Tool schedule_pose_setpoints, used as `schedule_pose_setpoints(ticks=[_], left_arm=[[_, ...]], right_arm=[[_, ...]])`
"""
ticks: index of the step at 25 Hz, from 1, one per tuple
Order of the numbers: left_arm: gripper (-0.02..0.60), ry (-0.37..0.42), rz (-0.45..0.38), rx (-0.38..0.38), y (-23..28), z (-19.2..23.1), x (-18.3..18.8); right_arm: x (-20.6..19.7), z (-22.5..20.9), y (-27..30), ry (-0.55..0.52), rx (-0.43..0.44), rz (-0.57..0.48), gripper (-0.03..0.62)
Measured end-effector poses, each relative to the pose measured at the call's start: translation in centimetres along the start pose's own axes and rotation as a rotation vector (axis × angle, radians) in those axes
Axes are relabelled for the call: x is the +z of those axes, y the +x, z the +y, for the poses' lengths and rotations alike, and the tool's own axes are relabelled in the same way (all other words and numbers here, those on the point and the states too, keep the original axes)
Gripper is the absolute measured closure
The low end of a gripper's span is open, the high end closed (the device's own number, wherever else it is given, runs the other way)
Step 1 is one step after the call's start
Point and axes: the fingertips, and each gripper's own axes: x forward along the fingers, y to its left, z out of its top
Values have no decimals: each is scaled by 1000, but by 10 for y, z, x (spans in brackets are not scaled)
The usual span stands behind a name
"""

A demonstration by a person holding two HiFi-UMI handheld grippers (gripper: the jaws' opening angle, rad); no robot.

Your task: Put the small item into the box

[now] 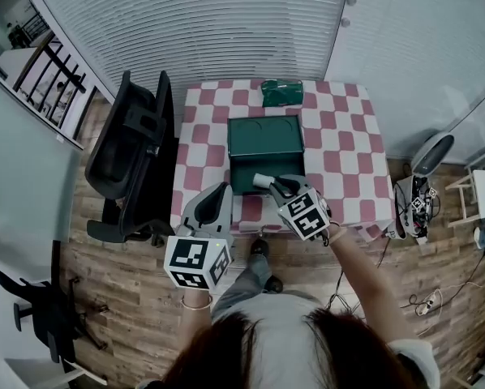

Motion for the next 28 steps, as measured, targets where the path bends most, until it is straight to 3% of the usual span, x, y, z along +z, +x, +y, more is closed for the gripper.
schedule_pose_setpoints(ticks=[28], left_arm=[[574, 45, -32, 50, -58, -60, 2]], right_arm=[[29, 28, -117, 89, -124, -260, 562]])
